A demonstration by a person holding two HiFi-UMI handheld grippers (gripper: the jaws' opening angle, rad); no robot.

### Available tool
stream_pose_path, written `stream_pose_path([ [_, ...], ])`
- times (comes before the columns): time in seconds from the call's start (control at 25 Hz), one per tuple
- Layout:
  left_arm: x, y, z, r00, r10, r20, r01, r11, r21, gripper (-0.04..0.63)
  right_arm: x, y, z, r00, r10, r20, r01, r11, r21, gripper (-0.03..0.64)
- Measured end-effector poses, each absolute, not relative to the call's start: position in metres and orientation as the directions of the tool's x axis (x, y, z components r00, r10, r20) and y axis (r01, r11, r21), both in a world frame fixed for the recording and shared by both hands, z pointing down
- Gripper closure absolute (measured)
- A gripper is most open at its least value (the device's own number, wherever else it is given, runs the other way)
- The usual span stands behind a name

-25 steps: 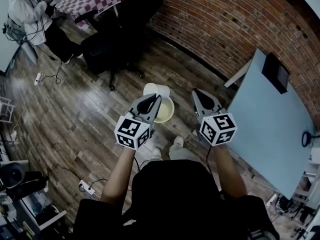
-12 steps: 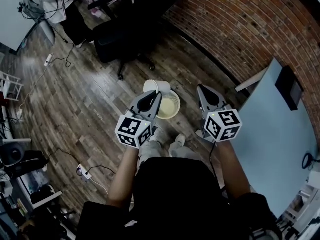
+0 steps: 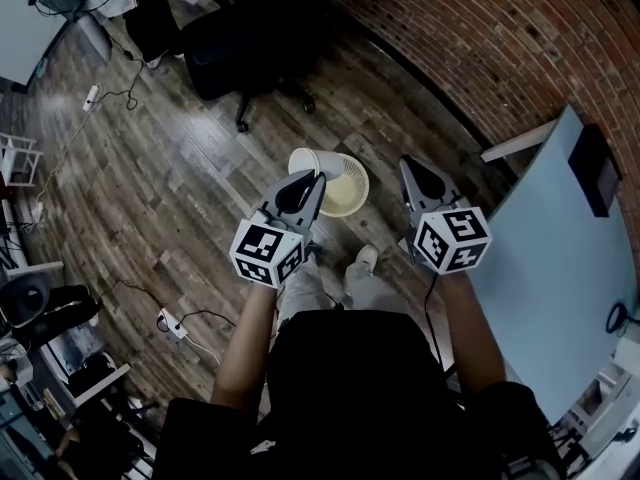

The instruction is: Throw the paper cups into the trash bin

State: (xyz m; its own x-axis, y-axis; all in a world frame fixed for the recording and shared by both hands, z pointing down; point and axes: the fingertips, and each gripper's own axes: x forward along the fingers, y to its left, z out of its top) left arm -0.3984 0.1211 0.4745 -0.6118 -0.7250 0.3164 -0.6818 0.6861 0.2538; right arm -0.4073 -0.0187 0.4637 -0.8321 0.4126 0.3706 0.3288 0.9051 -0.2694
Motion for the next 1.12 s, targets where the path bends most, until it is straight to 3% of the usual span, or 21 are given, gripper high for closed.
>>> stream_pose_path([
  [0.76,-0.450,0.154,0.631,-0.337,-0.792,0.509,-0.752,0.552,0.360,0.563,-0.443,0.013,0.585,-0.834,0.205,0.512,0.041,0.949,-0.313,0.623],
  [1.12,-0.445,0.142,0.764,-0.245,-0.747,0.617,-0.756,0.546,0.360,0.563,-0.424,0.006,0.703,-0.750,0.211,0.626,-0.012,0.943,-0.332,0.623],
])
